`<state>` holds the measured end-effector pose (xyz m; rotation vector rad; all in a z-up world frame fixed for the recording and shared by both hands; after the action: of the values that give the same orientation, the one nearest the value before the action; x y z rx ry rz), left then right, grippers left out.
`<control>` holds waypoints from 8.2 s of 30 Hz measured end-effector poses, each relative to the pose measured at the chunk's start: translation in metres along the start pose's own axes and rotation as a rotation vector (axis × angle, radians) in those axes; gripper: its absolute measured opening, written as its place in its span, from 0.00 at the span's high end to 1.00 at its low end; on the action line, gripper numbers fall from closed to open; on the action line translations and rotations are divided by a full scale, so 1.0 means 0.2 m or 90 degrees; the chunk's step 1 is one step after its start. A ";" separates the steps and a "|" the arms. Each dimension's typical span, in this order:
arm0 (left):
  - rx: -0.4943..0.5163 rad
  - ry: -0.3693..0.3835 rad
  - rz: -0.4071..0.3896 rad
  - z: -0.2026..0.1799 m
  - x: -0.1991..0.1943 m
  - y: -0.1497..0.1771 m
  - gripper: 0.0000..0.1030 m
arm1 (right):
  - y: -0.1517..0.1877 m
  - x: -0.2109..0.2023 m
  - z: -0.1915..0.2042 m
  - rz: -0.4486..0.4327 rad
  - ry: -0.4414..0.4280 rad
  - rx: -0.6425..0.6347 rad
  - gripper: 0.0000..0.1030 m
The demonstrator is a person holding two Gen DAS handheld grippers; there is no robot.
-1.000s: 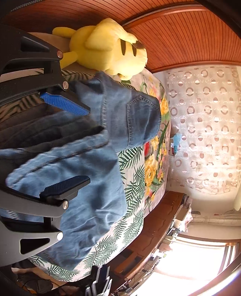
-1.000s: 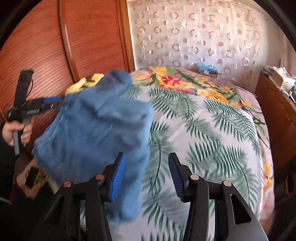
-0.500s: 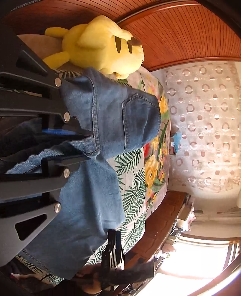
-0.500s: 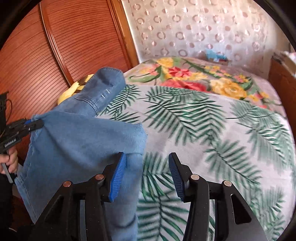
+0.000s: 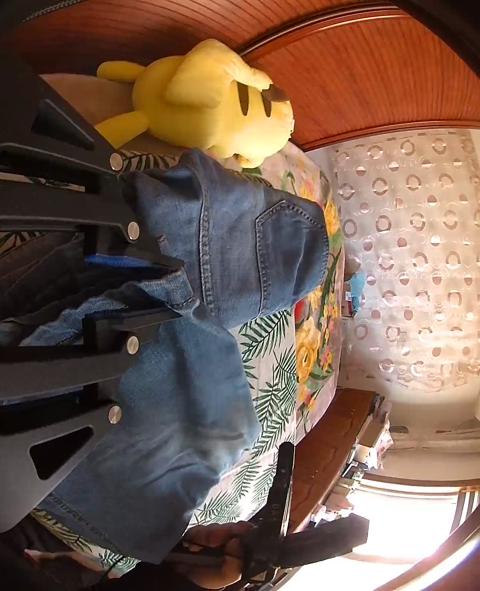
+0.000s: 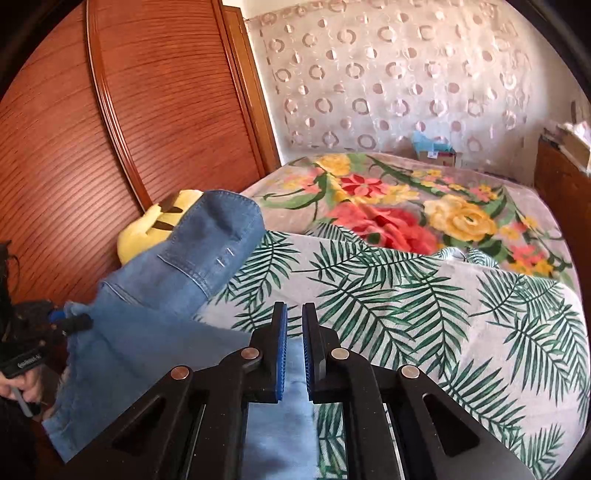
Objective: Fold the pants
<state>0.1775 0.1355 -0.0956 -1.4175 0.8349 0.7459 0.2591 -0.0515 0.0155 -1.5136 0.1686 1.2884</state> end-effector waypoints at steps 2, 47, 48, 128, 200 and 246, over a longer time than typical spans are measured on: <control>-0.005 0.001 0.000 0.01 -0.01 0.01 0.80 | 0.02 0.03 -0.03 0.034 0.008 0.003 0.76; 0.114 0.084 -0.047 -0.60 -0.15 -0.10 0.25 | 0.41 -0.39 -0.91 0.090 0.166 0.153 0.58; 0.121 0.092 -0.045 -0.65 -0.14 -0.11 0.24 | 0.44 -0.41 -0.91 0.084 0.162 0.151 0.54; -0.014 0.050 -0.028 -0.20 -0.13 0.11 0.24 | 0.64 -0.18 0.38 0.082 -0.013 -0.093 0.82; 0.000 0.199 -0.080 -0.21 -0.18 -0.45 0.85 | -0.36 -0.45 0.57 -0.016 -0.078 -0.198 0.85; -0.092 0.013 0.031 0.33 0.14 -0.30 0.85 | -0.60 0.75 0.26 0.088 -0.008 -0.106 0.71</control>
<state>0.2462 0.1977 -0.0894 -1.5404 0.8474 0.8437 0.3687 0.1121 -0.0176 -1.6583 0.1622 1.4514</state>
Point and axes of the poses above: each gripper's, at about its wrist camera, not at the fingertips, and x roughly the way its jaws point, z to its left, y to its underside, the point moved 3 cm from there along x, roughly the way its jaws point, and after that the axes turned 15 degrees about z, right-handed, at the moved point
